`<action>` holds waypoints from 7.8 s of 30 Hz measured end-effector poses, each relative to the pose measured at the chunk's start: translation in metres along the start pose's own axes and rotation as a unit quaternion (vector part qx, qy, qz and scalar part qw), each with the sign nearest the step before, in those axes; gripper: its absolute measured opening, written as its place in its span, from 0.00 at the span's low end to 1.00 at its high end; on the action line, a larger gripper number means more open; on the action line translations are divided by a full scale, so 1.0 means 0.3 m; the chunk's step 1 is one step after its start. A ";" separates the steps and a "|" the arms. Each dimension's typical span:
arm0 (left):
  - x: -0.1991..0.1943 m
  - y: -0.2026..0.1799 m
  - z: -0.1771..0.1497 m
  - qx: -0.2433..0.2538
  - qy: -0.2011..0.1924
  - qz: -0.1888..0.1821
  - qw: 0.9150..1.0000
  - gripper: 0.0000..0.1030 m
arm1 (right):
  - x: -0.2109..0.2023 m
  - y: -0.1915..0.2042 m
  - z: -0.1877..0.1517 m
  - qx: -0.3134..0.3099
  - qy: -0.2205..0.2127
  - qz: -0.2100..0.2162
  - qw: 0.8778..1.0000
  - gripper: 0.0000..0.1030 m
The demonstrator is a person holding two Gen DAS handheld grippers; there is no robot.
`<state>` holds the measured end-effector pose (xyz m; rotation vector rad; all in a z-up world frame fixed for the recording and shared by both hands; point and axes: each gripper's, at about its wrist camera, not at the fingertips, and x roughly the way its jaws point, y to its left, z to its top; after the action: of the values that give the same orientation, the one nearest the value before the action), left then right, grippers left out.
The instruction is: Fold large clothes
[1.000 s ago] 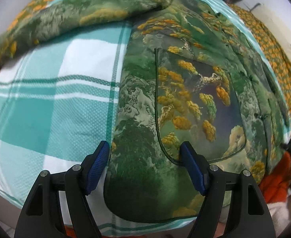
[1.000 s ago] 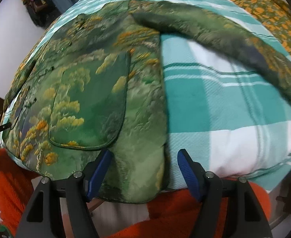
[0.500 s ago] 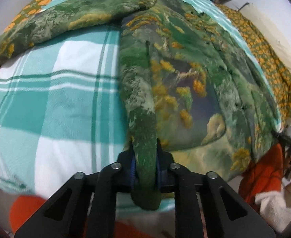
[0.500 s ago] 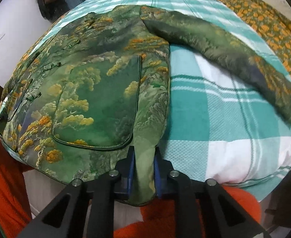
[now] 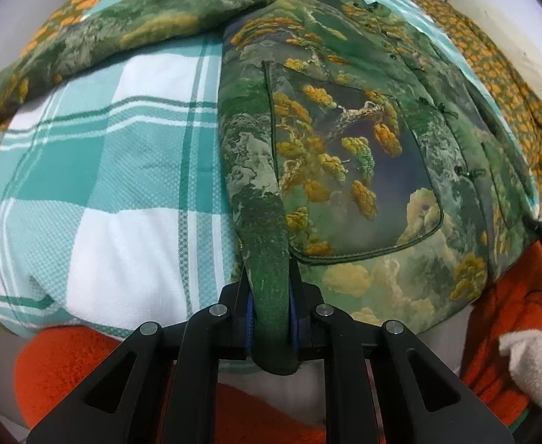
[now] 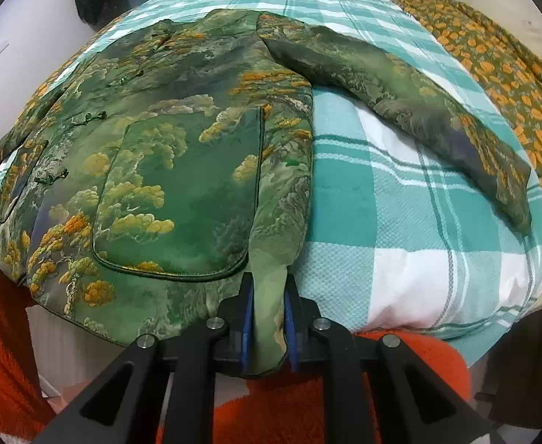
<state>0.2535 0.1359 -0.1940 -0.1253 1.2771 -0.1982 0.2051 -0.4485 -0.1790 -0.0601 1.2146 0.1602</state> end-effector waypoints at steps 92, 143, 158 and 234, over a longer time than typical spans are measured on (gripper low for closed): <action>-0.077 -0.399 0.163 -0.028 -0.177 0.016 0.984 0.99 | 0.165 0.522 0.256 -0.057 -0.150 0.112 0.981 0.60; 0.452 -0.526 0.719 0.005 -0.098 -0.023 0.995 0.14 | 0.473 0.043 0.699 0.003 -0.082 0.013 0.997 0.52; 0.473 -0.531 0.700 0.007 -0.118 -0.021 0.993 0.16 | 0.393 -0.007 1.070 0.035 -0.127 0.018 0.991 0.52; 0.093 0.886 0.369 -0.563 -0.245 0.039 0.788 0.39 | 0.089 0.465 0.222 0.003 -0.084 0.029 0.996 0.72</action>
<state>0.3881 0.3873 -0.2425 -1.0818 0.7172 0.6747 0.2543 -0.2996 -0.1754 -0.0062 1.0487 0.2089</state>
